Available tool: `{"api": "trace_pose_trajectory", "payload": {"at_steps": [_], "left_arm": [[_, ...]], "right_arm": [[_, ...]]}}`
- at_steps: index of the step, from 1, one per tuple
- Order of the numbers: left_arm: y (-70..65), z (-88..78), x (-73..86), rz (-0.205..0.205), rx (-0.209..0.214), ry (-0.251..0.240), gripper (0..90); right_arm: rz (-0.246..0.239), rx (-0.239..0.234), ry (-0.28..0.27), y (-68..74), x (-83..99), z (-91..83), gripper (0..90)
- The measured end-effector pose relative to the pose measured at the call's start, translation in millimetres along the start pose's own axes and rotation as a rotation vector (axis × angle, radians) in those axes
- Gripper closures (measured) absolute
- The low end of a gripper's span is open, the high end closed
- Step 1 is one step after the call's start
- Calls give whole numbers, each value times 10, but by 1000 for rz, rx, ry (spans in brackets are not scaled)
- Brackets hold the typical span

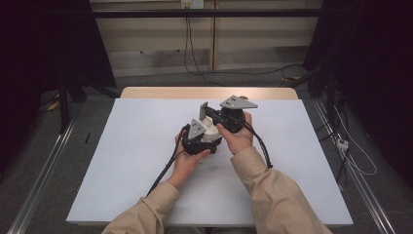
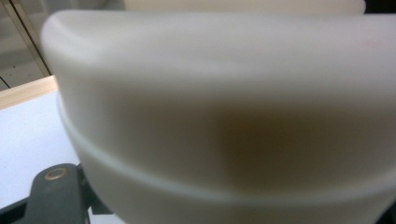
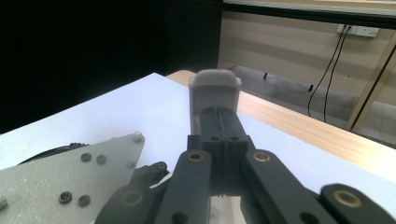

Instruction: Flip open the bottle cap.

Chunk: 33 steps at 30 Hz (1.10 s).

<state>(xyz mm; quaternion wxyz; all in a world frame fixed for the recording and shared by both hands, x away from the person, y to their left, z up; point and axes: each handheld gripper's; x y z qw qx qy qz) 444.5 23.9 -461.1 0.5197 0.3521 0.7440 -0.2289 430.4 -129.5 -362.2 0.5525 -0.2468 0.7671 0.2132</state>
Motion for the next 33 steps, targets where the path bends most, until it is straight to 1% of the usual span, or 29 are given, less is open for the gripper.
{"api": "trace_pose_trajectory", "payload": {"at_steps": [12, 16, 17, 18, 19, 20, 21, 22, 23, 24, 25, 26, 33], "left_arm": [[3, 0, -2, 6, -3, 4, 186], [0, 2, -1, -1, -2, 2, 186], [-6, 2, 1, -8, -5, 2, 186], [4, 1, -2, 5, -3, 3, 186], [-5, 1, 1, -8, -4, 3, 186], [5, 1, -2, 5, -2, 4, 185], [4, 1, -2, 5, -2, 5, 186], [3, 1, -2, 3, -2, 5, 186], [-4, 1, 0, -7, -4, 4, 186], [-4, 1, 1, -8, -3, 4, 186], [5, 1, -2, 3, -1, 5, 185], [-3, 2, 0, -8, -2, 4, 186], [-2, 5, 1, -11, -4, 2, 186]], "right_arm": [[5, 0, 3, -9, -4, 42, 900], [2, 0, 3, -8, -7, 66, 900], [0, 0, 5, -5, -11, 71, 900], [-3, 0, 6, -2, -16, 75, 900], [-4, 1, 8, 1, -23, 81, 900], [-7, 1, 8, -1, -25, 85, 900], [-10, 0, 11, -4, -29, 88, 900], [-10, -1, 13, -6, -30, 90, 900], [-13, -1, 12, -8, -31, 93, 900], [-11, -1, 11, -7, -31, 95, 900], [-12, -1, 11, -5, -31, 97, 900], [-13, -1, 12, -6, -32, 98, 900], [-12, 1, 17, -7, -43, 116, 900]]}}
Point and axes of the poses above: each handheld gripper's, and its own axes: z roughly forward along the jaws, x roughly out of its underside, y roughly to its left, and after that the axes turned 1 degree about -x, right-handed
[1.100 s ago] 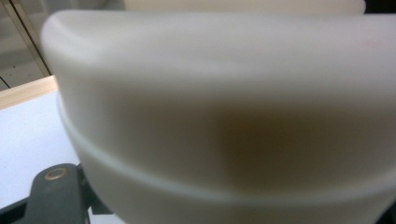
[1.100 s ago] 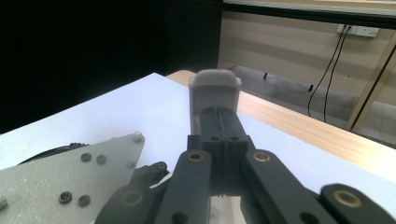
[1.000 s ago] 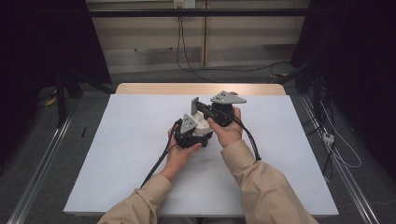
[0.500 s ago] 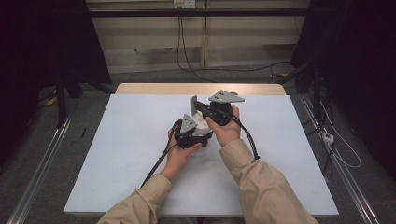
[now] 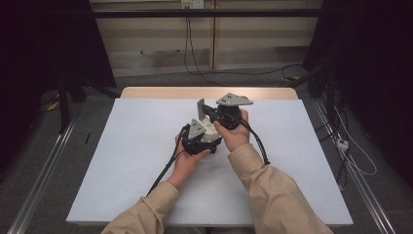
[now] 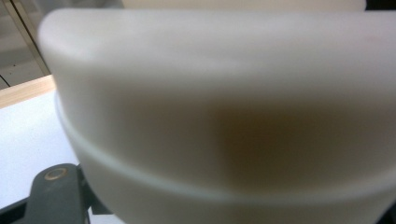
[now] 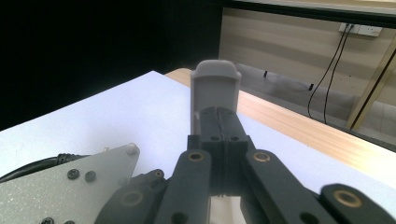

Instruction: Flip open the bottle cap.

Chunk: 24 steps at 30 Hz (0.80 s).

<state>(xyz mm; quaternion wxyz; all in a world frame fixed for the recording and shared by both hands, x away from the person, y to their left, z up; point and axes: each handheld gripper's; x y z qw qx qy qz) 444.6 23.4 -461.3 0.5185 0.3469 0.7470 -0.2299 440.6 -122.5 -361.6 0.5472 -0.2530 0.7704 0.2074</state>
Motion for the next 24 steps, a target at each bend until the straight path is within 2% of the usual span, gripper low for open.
{"api": "trace_pose_trajectory", "payload": {"at_steps": [7, 24], "left_arm": [[13, -1, -3, 11, 5, 4, 186], [14, 2, -2, 3, 7, 3, 186]], "right_arm": [[-6, 0, 4, 4, -12, 25, 900], [-9, 2, 7, 3, -16, 86, 900]]}}
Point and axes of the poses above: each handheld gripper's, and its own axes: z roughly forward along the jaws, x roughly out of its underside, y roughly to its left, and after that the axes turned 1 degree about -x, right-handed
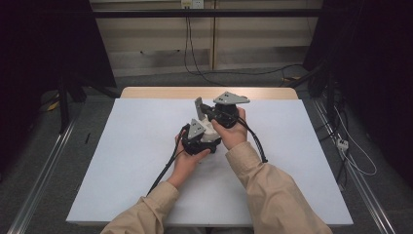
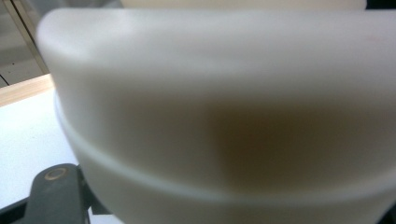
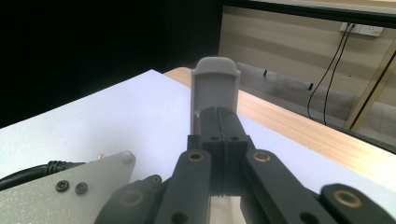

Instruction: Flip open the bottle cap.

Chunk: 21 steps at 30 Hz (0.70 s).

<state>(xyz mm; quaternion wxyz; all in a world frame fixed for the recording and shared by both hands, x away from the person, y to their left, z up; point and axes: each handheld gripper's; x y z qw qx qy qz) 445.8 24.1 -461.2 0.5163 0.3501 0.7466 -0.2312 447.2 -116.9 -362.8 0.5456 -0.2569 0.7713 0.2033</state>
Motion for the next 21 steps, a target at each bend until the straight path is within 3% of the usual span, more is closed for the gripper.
{"api": "trace_pose_trajectory", "payload": {"at_steps": [21], "left_arm": [[4, 0, -1, 3, 1, 4, 185]], "right_arm": [[0, -4, 12, -7, 18, 113, 900]]}}
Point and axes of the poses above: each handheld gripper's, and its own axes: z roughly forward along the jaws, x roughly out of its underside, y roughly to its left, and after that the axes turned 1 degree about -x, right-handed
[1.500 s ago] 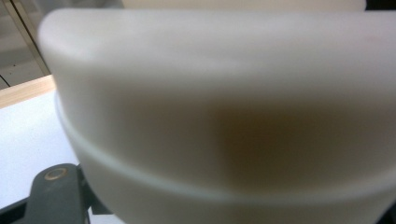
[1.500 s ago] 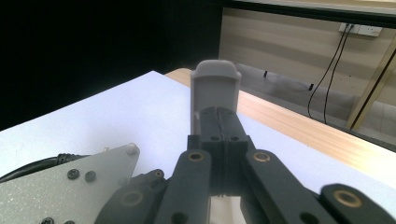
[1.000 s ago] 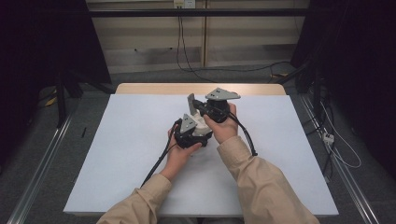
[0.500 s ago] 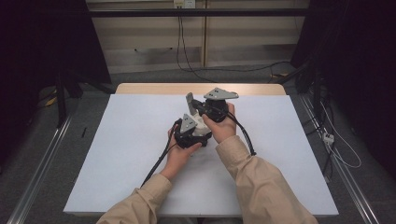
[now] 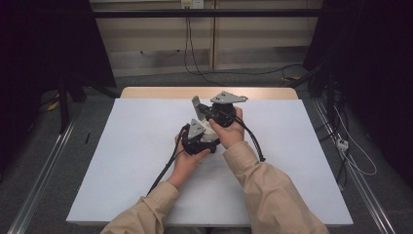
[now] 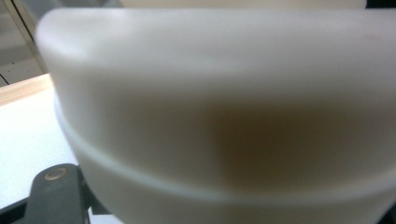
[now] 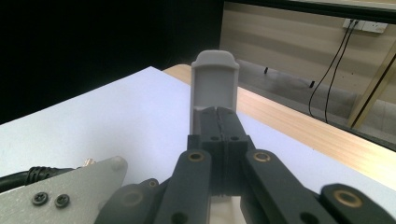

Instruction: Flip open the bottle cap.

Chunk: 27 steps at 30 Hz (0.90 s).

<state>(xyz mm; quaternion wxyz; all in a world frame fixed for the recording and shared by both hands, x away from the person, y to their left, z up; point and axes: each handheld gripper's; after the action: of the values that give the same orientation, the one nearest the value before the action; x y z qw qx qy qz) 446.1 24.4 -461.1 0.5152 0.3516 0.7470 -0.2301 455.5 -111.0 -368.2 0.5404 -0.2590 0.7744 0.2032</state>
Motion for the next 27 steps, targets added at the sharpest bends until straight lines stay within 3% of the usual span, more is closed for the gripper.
{"api": "trace_pose_trajectory", "payload": {"at_steps": [27], "left_arm": [[0, 2, 2, -20, -7, -1, 185]], "right_arm": [[-3, -2, 21, -13, -7, 99, 900]]}}
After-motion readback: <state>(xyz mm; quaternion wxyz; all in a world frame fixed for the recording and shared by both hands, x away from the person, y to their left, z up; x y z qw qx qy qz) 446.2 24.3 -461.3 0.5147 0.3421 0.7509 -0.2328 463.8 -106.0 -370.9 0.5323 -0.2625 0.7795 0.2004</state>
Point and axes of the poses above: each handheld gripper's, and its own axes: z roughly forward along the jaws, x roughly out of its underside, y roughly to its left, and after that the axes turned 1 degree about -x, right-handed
